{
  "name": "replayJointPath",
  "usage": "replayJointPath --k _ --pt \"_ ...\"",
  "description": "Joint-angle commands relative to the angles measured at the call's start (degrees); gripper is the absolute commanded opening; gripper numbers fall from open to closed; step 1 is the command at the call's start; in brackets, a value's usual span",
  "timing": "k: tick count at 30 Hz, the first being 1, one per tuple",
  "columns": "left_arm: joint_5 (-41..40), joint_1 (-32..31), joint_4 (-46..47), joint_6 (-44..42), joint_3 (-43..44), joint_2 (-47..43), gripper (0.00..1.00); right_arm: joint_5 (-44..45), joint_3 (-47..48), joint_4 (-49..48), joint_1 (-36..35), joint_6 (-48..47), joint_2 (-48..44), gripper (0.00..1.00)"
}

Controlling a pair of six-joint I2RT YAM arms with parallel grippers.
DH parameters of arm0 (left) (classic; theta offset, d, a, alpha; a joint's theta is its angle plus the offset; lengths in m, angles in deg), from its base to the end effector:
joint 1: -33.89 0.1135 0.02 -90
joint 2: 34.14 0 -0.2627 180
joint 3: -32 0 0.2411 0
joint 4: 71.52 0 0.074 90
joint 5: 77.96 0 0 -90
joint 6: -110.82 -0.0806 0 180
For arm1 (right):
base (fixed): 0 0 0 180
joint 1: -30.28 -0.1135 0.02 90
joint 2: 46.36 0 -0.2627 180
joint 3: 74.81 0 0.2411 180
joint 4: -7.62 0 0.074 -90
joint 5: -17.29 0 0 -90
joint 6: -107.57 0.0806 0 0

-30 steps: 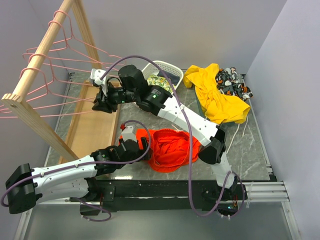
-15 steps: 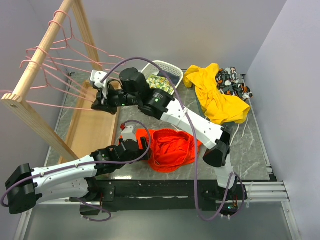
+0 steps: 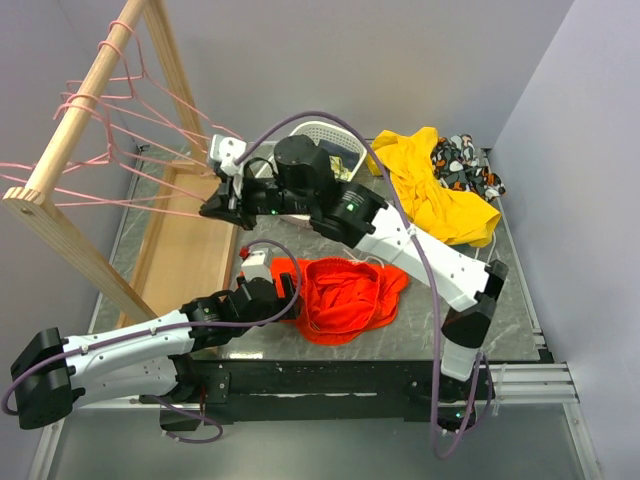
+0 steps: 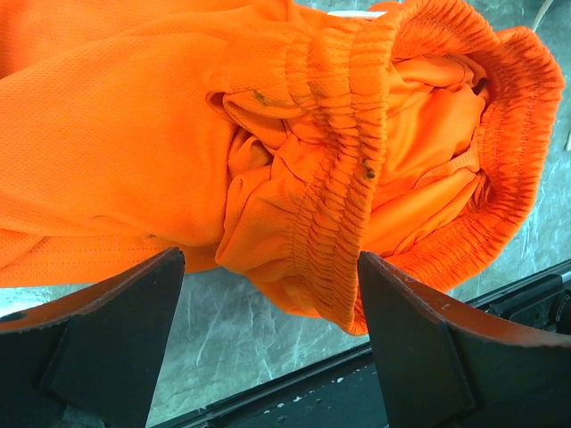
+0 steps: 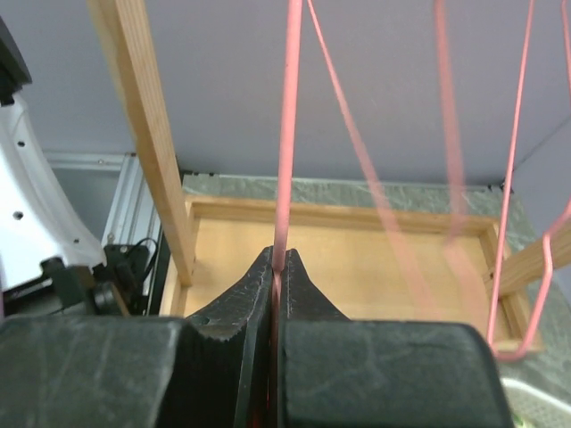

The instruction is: Place the shorts on the hanger

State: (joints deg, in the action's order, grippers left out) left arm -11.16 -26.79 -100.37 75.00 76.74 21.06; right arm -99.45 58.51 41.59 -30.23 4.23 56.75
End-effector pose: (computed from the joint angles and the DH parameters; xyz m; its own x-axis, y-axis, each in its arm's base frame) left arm 0.1363 -0.1778 0.1916 -0.7103 -0.2572 -0.6552 0.1301 0.8668 -0.4813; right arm 0.1819 0.3953 0.4811 0.1989 -0.0668 -0.9777 -0.9789 0.0343 -0.2015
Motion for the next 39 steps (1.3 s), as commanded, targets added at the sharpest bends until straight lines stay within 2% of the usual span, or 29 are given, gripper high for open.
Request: replayJointPath --k 1,14,23,27,31,35,39 --pt "-0.26 0.57 0.81 -0.56 2.46 -1.15 0.85 1.86 -5.16 -2.24 -0.31 0.51 -7.21 0.00" --pt "0.35 0.92 2.66 -0.82 2.99 -0.09 0.85 7.14 -24.33 -2.41 -0.31 4.02 -25.49 0.00" --pt "-0.79 1.10 3.54 0.58 2.90 1.05 0.83 13.37 -37.52 -0.31 -0.31 9.56 -44.02 0.00" --pt "-1.93 1.27 3.27 1.29 2.90 1.49 0.80 19.96 -41.29 4.08 -0.22 16.04 -51.85 0.00" --pt "-2.55 1.54 3.89 1.12 3.16 1.49 0.78 32.32 -44.29 9.97 -0.22 21.94 -58.97 0.00" --pt "0.16 1.54 5.82 -0.91 4.21 1.93 0.77 44.82 -46.84 18.56 -0.22 30.28 -65.74 0.00" --pt "2.54 1.36 7.23 -3.10 6.67 4.56 0.74 53.45 -48.07 25.96 -0.31 37.94 -68.39 0.00"
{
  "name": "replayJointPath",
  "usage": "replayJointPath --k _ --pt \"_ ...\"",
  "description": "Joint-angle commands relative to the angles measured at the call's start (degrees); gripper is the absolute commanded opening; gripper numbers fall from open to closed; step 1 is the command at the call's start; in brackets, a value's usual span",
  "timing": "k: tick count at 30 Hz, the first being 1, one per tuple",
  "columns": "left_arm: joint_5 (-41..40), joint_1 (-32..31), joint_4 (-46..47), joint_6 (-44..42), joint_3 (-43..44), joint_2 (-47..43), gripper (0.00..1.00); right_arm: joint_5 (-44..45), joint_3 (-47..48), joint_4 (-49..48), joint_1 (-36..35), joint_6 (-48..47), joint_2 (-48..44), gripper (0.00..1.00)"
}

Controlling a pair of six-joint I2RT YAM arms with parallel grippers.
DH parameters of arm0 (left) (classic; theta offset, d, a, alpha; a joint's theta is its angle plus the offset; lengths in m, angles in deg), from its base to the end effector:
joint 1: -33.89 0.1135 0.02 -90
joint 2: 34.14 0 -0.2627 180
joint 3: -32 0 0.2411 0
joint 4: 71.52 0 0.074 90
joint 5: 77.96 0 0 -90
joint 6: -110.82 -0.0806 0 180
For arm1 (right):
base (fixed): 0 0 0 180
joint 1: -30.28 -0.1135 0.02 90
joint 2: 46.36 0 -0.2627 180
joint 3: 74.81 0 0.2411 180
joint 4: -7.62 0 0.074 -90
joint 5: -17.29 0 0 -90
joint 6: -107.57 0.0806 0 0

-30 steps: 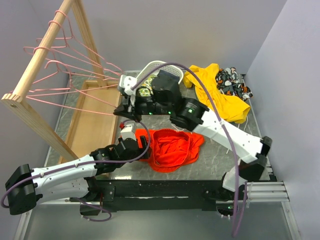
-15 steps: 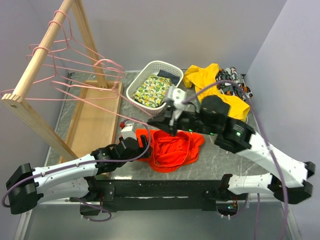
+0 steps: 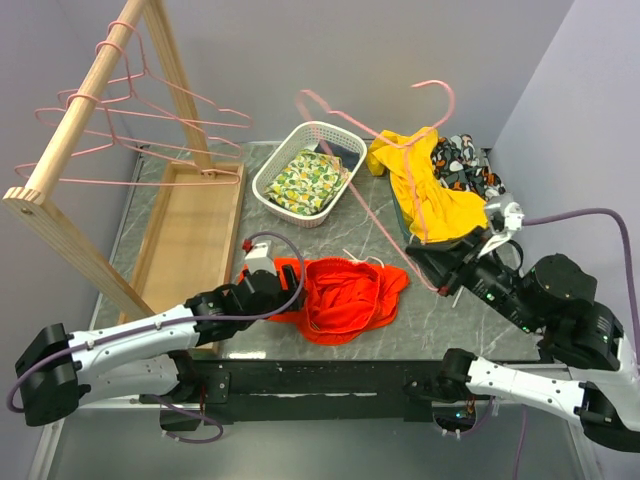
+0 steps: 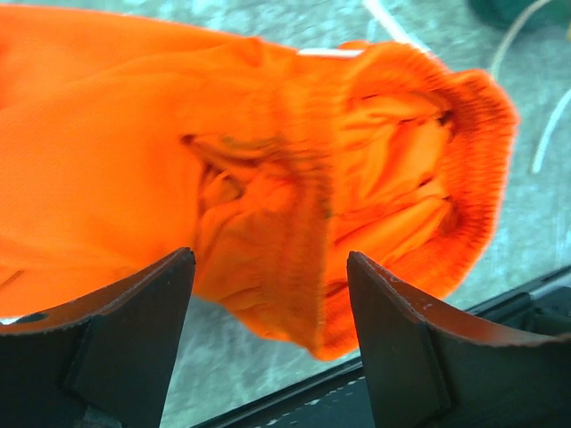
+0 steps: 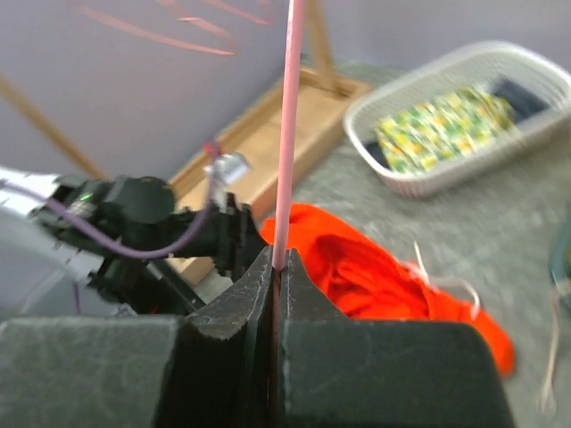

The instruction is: Place the shorts on the hanger

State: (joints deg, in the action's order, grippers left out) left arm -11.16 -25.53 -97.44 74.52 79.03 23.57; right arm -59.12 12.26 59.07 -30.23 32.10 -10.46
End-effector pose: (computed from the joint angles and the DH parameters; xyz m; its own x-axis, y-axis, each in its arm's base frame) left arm 0.1471 -0.1866 0.2026 -0.6876 -0.2924 -0.6646 0.1288 0.8517 -0.5080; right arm 0.0710 0.0870 0.4546 -0.1856 0.1672 -0.9683 -0.7064 0.6622 0.2498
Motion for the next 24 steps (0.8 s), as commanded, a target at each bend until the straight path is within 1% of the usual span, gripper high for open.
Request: replayJointPath --k 1,2,4,7,8,9,10,11,12,14,17,20,22,24 --pt "2.63 -0.26 4.30 -2.71 4.82 2.57 0.73 13.92 -2.17 9.88 -0.22 11.39 -1.36 0.00" --pt "2.55 -0.52 4.13 -2.71 5.17 3.10 0.73 15.93 -3.13 12.68 -0.22 14.10 -1.45 0.00" --pt "0.97 -1.13 2.90 -2.10 6.40 5.30 0.73 17.00 -4.28 15.07 -0.22 16.32 -1.36 0.00" --pt "-3.85 -1.05 0.27 -0.44 9.12 9.07 0.72 15.95 -7.09 17.62 -0.22 19.04 -1.36 0.00" --pt "-5.44 -1.05 -2.44 0.09 10.17 10.30 0.71 15.60 -7.79 19.02 -0.22 20.09 -1.71 0.00" --pt "-6.76 -0.88 -3.86 0.71 12.18 12.40 0.67 15.33 -8.15 19.99 -0.31 20.71 -1.97 0.00" --pt "-8.86 -0.70 -4.48 1.23 12.90 13.55 0.65 15.07 -8.33 21.66 -0.22 21.33 -2.58 0.00" --pt "-9.14 -0.44 -4.84 1.33 13.51 14.52 0.64 14.29 -8.50 22.11 -0.31 21.94 -2.85 0.00" --pt "-9.40 0.00 -4.93 1.24 14.57 16.71 0.59 11.49 -8.59 22.46 -0.22 22.04 -3.20 0.00" --pt "-10.02 1.76 -5.72 1.51 15.71 18.83 0.52 9.10 -8.24 24.30 -0.22 22.65 -3.21 0.00" --pt "-10.55 4.48 -6.16 0.98 16.86 20.77 0.27 4.27 -7.10 27.73 -0.22 23.01 -2.77 0.00" --pt "-10.46 7.12 -5.72 -0.25 17.56 20.07 0.17 -1.35 -5.70 29.49 -0.22 22.74 -3.29 0.00" --pt "-10.02 8.70 -5.46 -1.83 18.88 19.72 0.15 -5.04 -4.29 31.24 -0.22 21.96 -3.21 0.00" --pt "-9.67 9.32 -5.19 -3.58 20.28 19.63 0.13 -6.72 -3.85 31.95 -0.22 21.60 -2.94 0.00"
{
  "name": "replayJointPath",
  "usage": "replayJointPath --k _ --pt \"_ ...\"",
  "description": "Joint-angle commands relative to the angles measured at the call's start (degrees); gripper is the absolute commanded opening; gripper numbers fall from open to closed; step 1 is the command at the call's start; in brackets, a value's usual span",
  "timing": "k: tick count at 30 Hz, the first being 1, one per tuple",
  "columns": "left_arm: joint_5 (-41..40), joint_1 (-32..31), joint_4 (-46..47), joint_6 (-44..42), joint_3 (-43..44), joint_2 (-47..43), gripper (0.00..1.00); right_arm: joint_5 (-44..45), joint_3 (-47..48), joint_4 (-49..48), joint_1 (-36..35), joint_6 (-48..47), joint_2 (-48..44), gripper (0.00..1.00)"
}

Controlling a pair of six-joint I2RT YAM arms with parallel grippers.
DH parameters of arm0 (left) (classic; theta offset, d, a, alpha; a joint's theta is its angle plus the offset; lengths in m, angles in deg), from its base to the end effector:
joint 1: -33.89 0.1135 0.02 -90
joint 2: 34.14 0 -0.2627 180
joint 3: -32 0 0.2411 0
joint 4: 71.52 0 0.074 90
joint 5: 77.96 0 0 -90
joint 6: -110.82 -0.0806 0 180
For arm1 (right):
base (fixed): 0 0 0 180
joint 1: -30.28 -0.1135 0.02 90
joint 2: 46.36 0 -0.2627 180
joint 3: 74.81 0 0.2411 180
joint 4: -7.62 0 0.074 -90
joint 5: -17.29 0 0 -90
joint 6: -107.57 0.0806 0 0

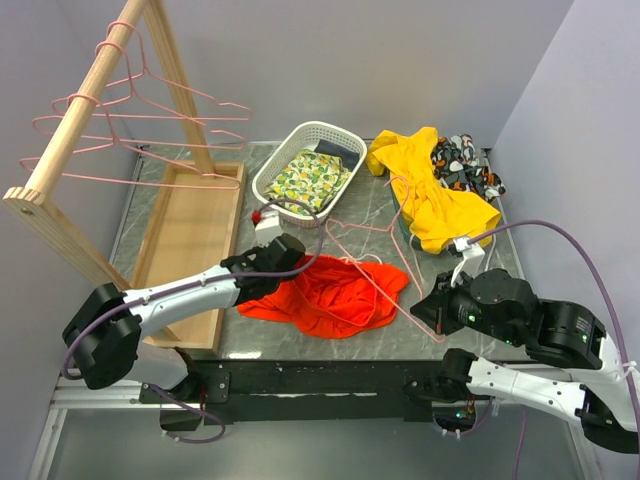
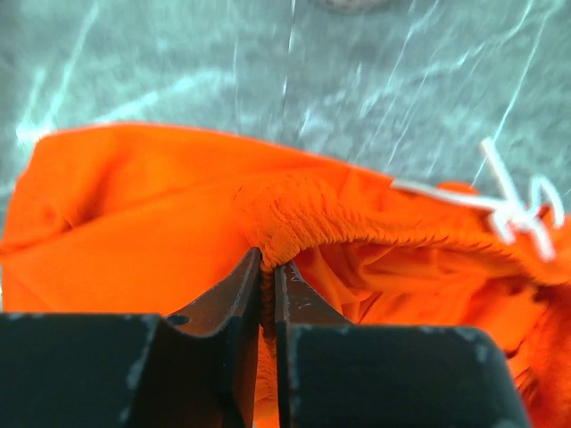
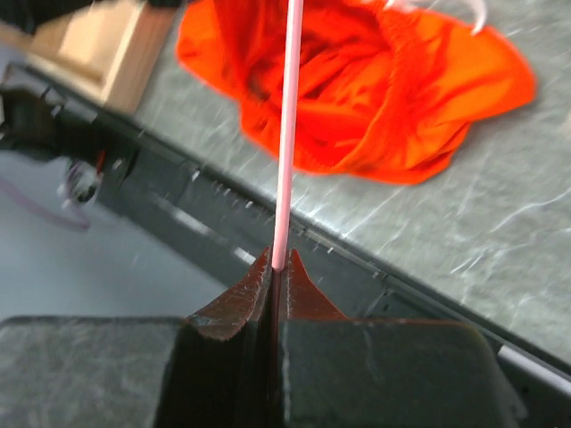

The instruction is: Place the shorts on the hanger

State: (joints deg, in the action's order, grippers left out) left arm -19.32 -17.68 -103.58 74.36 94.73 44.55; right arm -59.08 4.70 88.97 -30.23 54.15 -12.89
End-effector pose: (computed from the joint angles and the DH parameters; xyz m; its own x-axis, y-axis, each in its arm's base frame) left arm 0.2167 -0.2057 0.1986 -0.6386 -0.3001 -0.7086 -0.1027 0.9458 -0.3081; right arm 0.0621 0.0712 0.3439 -0.6762 -0.0192 -0.7365 -0.4337 0.8184 0.3769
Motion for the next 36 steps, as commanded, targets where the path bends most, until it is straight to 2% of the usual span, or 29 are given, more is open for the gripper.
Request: replayJointPath --k 1,9,16,23,26,32,35,36 --pt "-1.69 1.56 0.78 -3.79 5.12 -1.35 0.12 -7.38 3.54 2.67 -0.31 -0.98 -0.34 0.00" --pt "-0.55 1.91 0.86 -6.43 8.20 -0.65 0.10 -11.77 -0.32 0.92 -0.22 -2.39 -0.51 0.00" --pt "0.85 1.91 2.18 -9.15 8.55 -1.61 0.09 -15.30 -8.31 -8.12 -0.31 -3.97 -0.60 0.00" --pt "-1.34 2.09 -0.63 -9.51 10.04 -1.09 0.09 -11.26 -2.01 -2.17 -0.22 -3.53 -2.01 0.00" --pt "0.23 2.18 1.03 -10.29 9.43 -1.70 0.07 -12.92 -1.11 -1.28 -0.22 -3.53 -2.71 0.00" --pt "6.03 2.09 7.01 -14.77 7.85 -5.65 0.06 -16.18 -9.63 -10.32 -0.22 -3.71 -2.19 0.00" --pt "9.37 0.69 10.96 -16.79 4.78 -8.82 0.08 -14.16 -14.02 -17.52 -0.22 -3.62 -2.88 0.00" --pt "11.12 0.25 11.84 -17.06 3.90 -9.43 0.08 -14.16 -17.43 -23.89 -0.31 -3.97 -3.93 0.00"
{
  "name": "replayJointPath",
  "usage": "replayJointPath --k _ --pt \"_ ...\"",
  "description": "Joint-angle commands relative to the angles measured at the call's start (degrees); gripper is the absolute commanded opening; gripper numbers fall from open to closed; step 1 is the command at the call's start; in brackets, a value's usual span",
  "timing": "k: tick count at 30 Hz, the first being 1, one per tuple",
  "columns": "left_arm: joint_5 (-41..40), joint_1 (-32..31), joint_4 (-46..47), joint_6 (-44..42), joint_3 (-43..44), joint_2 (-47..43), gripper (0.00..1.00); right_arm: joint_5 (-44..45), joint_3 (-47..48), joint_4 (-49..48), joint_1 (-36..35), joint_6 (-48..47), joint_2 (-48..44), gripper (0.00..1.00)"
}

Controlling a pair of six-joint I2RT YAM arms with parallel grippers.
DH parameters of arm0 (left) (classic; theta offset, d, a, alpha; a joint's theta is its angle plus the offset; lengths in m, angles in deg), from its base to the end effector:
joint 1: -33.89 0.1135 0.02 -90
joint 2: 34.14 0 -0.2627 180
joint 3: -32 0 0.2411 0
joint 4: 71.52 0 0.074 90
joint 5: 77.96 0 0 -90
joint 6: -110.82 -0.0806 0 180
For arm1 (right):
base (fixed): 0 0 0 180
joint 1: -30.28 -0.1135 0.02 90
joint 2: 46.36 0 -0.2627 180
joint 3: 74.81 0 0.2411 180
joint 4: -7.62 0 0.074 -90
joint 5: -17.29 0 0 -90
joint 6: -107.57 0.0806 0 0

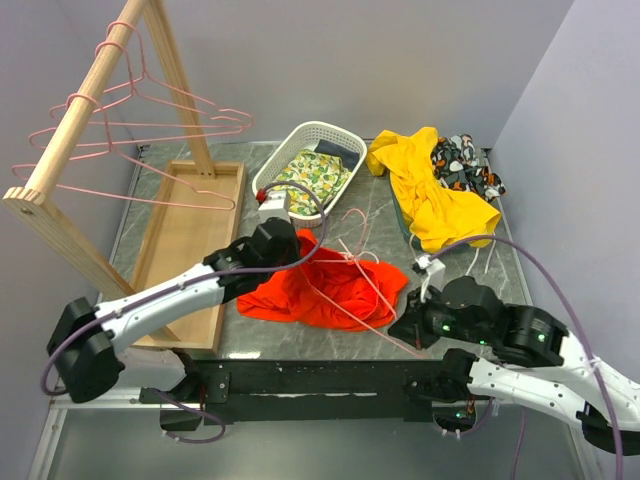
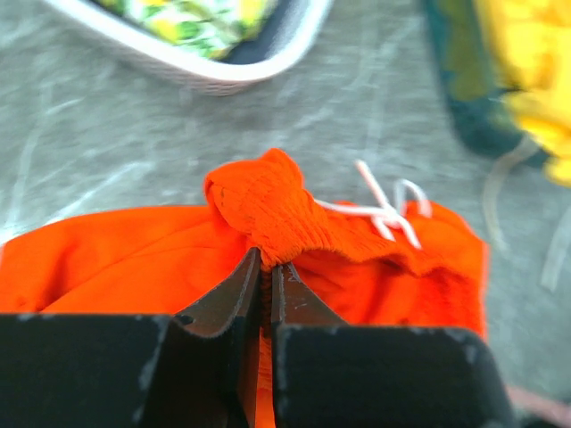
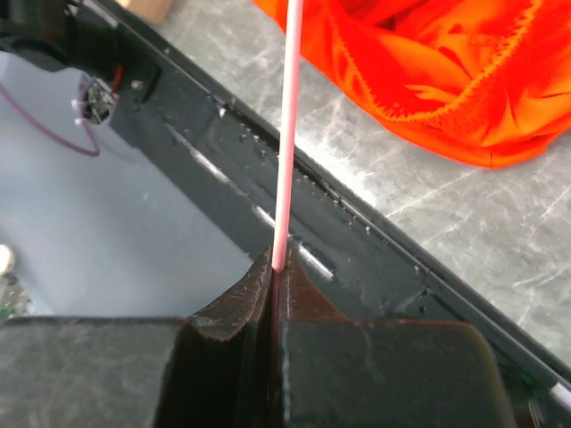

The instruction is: Place the shorts on the hanger

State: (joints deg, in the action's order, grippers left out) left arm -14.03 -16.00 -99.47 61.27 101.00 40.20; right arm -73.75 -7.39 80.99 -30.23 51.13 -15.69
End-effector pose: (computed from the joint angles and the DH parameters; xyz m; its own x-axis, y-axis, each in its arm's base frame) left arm 0.2278 -0.2154 0.2637 -0.5613 -0.2383 -0.7926 0.1133 0.9265 -0.3588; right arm 0.0535 0.0976 0.2995 -0.7298 -0.1676 -0.6628 -0.5689 0.6866 0.4527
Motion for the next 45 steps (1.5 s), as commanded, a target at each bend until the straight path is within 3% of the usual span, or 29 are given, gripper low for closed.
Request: replayJointPath --k 1,3,9,12,13,18,24,37,45 --pt "6.37 -1.87 8.44 -4.06 -4.03 -5.78 0.09 0.77 -7.20 -19.29 -0.22 -0.87 -1.93 0.00" --pt "6.82 -3.63 10.54 -4.67 -5.80 -6.32 0.09 0.95 -13.44 -29.19 -0.31 -1.21 -3.52 0.00" --pt "5.59 -4.96 11.52 -4.23 -9.24 -5.88 0.23 10.50 -29.88 -51.53 -2.33 -3.94 -4.66 0.00" --pt "5.50 -5.22 11.00 -4.93 -8.97 -6.23 0.38 13.07 -36.13 -58.93 -3.12 -5.52 -5.98 0.00" --pt "5.15 -5.39 10.73 -5.46 -8.97 -6.93 0.47 14.38 -37.36 -61.66 -3.38 -5.70 -6.24 0.00" --pt "7.43 -7.41 12.57 -8.89 -11.77 -11.41 0.62 15.81 -39.92 -65.20 -3.74 -7.45 -5.54 0.00" --pt "8.67 -9.52 19.25 -12.93 -11.00 -13.79 0.65 14.84 -38.69 -64.23 -4.00 -9.13 -2.82 0.00" --pt "-2.41 -10.23 18.20 -19.43 1.92 0.00 0.64 13.96 -38.07 -63.44 -4.44 -9.66 -0.79 0.00" --pt "0.22 -9.70 19.34 -20.06 2.89 5.36 0.58 14.48 -37.55 -62.56 -4.62 -9.66 -1.06 0.00"
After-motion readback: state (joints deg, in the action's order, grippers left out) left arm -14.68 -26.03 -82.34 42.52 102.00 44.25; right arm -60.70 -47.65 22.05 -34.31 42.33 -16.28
